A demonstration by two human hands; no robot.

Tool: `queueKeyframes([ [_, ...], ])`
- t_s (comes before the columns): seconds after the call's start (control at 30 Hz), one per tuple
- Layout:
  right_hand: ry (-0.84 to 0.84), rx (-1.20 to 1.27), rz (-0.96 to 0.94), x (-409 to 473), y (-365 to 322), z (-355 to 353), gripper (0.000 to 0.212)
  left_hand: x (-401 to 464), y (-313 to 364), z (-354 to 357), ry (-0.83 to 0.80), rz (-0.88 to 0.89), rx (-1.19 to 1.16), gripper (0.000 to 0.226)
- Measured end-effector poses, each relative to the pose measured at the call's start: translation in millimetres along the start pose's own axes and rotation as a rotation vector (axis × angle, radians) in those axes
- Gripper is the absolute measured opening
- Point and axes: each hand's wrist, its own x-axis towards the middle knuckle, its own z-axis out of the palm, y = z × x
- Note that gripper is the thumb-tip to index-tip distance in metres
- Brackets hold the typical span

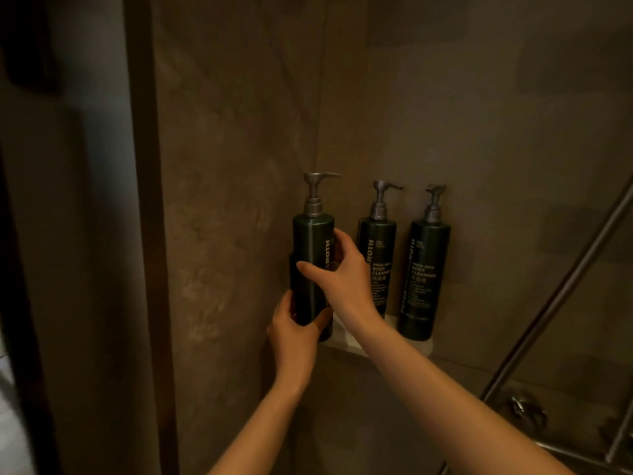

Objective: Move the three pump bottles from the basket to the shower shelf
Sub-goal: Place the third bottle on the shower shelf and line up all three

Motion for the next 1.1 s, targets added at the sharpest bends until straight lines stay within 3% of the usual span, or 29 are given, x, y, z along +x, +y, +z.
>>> queueKeyframes([
  [0.27, 0.057, -0.028, -0.001, 12.1, 23.1, 23.9, 0.074, 18.2, -16.6, 8.8, 0.066, 0.05, 0.097, 0.05],
  [0.5, 0.09, -0.113, 0.056, 20.8, 29.9, 28.4, 0.078, 23.6, -16.8, 13.0, -0.011, 0.158, 0.334, 0.059],
  [0.6, 0.086, -0.141, 0.051, 13.7, 28.1, 27.5, 0.074, 21.4, -16.8, 10.1, -0.027, 0.174, 0.32, 0.059],
  [0.73, 0.085, -0.208, -0.103, -15.9, 26.7, 7.6, 0.06, 14.2, -22.9, 2.2, -0.034, 0.221, 0.348, 0.059],
  [0.87, 0.26, -0.268, -0.279, -45.0, 39.0, -22.4, 0.046, 12.3, -25.1, -0.1, -0.086, 0.177, 0.4, 0.07],
  [0.97, 0.331, -0.297, -0.205, -52.9, 56.4, -37.7, 0.054, 18.3, -28.1, 7.3, -0.134, 0.147, 0.423, 0.074],
  [1.1, 0.226, -0.317, -0.03, -47.1, 73.5, -42.8, 0.077, 27.3, -32.1, 16.3, -0.103, 0.099, 0.407, 0.078],
])
